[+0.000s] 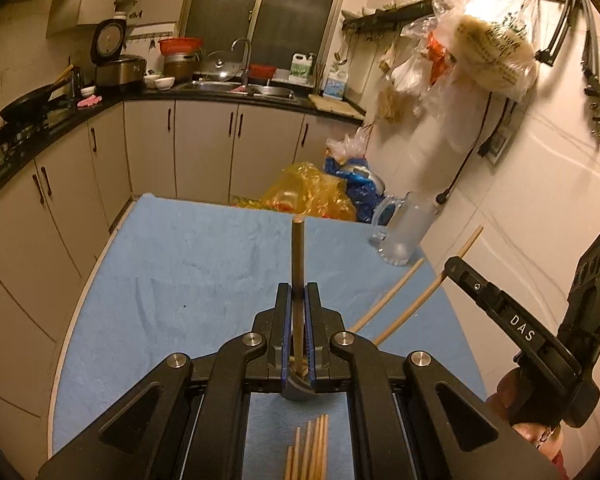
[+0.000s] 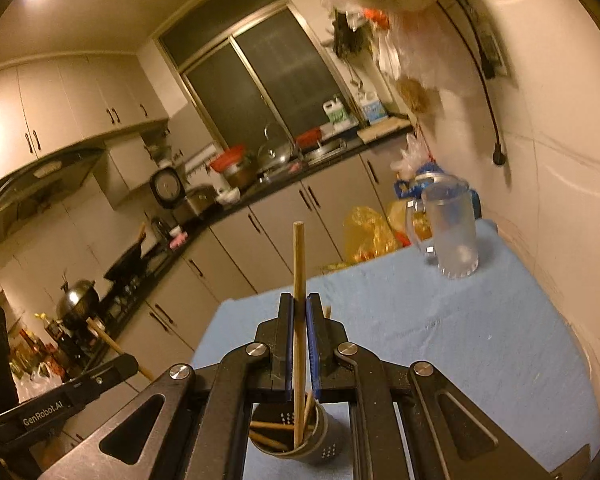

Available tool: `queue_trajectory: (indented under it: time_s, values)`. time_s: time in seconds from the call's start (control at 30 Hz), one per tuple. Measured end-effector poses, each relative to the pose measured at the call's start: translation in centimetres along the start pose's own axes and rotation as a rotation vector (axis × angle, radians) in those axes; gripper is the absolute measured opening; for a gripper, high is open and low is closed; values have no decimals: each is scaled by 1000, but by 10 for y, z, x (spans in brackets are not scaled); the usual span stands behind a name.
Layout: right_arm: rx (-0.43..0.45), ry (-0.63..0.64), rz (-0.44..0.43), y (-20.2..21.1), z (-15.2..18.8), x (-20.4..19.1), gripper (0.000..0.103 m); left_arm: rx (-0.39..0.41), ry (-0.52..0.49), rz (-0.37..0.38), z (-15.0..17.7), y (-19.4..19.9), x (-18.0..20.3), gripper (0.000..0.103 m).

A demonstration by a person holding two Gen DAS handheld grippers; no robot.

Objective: Organize utensils
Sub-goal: 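Open the left gripper into the holder while the right gripper releases and withdraws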

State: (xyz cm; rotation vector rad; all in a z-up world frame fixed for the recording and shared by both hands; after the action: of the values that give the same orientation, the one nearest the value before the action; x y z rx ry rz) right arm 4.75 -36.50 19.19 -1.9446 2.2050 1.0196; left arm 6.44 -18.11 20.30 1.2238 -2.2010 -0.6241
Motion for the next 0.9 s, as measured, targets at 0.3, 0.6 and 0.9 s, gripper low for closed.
queue_trajectory:
  time_s: [0.3, 0.6, 0.9]
  values:
    - [-75, 2, 18, -33, 21, 6, 7, -13, 18, -8, 7, -28, -20, 6]
    - [-89, 26, 9, -45, 25, 3, 8, -5, 23, 2, 6, -38, -27, 7]
    - [-85, 5, -5, -28, 23, 3, 9, 25, 18, 19, 6, -22, -23, 17]
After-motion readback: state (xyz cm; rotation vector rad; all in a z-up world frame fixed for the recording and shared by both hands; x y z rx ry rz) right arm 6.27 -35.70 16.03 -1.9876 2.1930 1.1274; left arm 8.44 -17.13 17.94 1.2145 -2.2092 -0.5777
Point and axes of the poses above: each gripper's, at about its wrist camera, not at the fingertips, and y roughly against the way its jaws point, x to its right, z to its underside, the point moved 3 cm from there along -y, roughly the way its jaws point, and after that the axes turned 2 degrees about z, right-handed, at the moved point
